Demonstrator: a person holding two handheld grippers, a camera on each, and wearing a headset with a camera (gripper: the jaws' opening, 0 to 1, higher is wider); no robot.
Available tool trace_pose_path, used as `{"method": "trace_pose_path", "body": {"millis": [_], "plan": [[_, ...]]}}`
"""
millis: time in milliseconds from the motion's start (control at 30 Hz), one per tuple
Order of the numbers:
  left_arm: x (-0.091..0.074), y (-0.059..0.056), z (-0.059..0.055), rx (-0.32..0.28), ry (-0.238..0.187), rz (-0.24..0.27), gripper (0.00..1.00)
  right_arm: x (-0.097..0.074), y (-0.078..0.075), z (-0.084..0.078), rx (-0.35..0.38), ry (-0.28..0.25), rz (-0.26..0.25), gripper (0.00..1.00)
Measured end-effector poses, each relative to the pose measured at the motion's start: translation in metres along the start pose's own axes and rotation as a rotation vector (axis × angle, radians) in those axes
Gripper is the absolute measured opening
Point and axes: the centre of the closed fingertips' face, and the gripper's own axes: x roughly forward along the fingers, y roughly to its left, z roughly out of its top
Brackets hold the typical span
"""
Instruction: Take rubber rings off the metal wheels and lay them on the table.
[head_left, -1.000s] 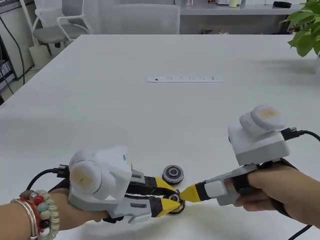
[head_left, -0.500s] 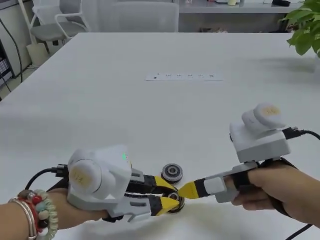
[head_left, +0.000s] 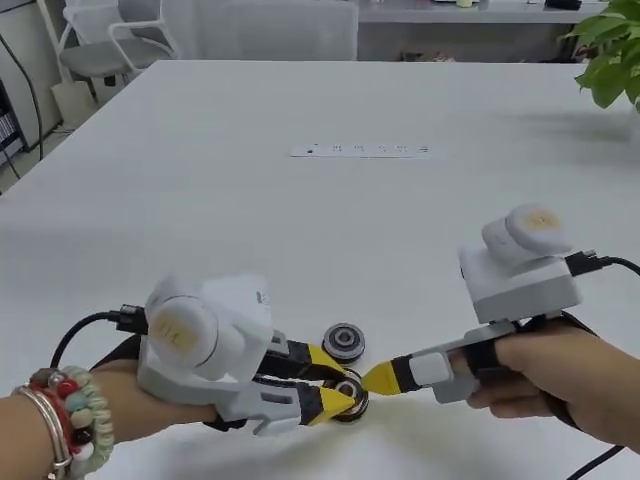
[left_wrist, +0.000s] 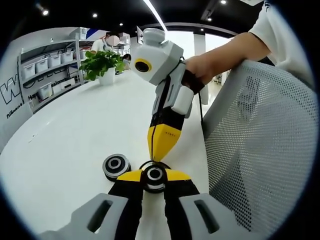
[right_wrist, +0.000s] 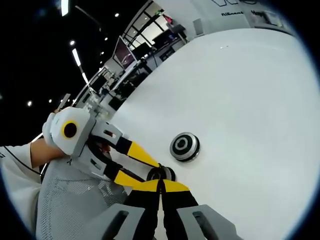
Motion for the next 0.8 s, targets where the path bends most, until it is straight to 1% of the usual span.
{"method": "trace_pose_path", "body": {"millis": [67,133,200,233,333,367,400,467,500,567,600,667,700,800], "plan": [[-0.003,-0.001,0.004,0.006,-0.007,-0.004,0.13,-0.001,0.000,0.000,0.001,0.000,0.002,0.00],[-0.008,-0.004,0.015,0.029,-0.016,-0.013,0.20,-0.002,0.003,0.001,-0.006,-0.003,0.005,0.00],[-0.011,-0.006,0.021,0.032,-0.030,-0.022,0.30,-0.003,0.005,0.003,-0.017,-0.006,0.005,0.00],[-0.013,-0.009,0.025,0.035,-0.034,-0.035,0.35,-0.003,0.006,0.003,-0.024,-0.003,0.004,0.00],[-0.018,-0.015,0.026,0.028,-0.025,-0.066,0.50,-0.004,0.005,0.001,-0.049,0.012,-0.011,0.00],[-0.019,-0.017,0.025,0.035,-0.021,-0.081,0.54,-0.004,0.003,0.000,-0.067,0.020,-0.018,0.00],[-0.022,-0.017,0.025,0.046,-0.017,-0.083,0.58,-0.005,0.004,0.001,-0.095,0.022,-0.024,0.00],[-0.027,-0.016,0.026,0.067,-0.011,-0.077,0.63,-0.006,0.005,0.002,-0.107,0.023,-0.023,0.00],[-0.030,-0.016,0.028,0.068,-0.009,-0.081,0.67,-0.006,0.006,0.003,-0.112,0.024,-0.023,0.00],[-0.037,-0.016,0.032,0.071,-0.017,-0.086,0.71,-0.007,0.007,0.004,-0.135,0.027,-0.027,0.00],[-0.041,-0.015,0.036,0.078,-0.026,-0.082,0.72,-0.007,0.008,0.004,-0.144,0.031,-0.031,0.00],[-0.046,-0.011,0.041,0.073,-0.031,-0.069,0.74,-0.007,0.008,0.004,-0.159,0.031,-0.035,0.00],[-0.049,-0.009,0.044,0.073,-0.037,-0.059,0.75,-0.008,0.009,0.005,-0.161,0.031,-0.036,0.00],[-0.060,-0.003,0.056,0.069,-0.080,-0.026,0.79,-0.011,0.010,0.008,-0.165,0.020,-0.036,0.00]]}}
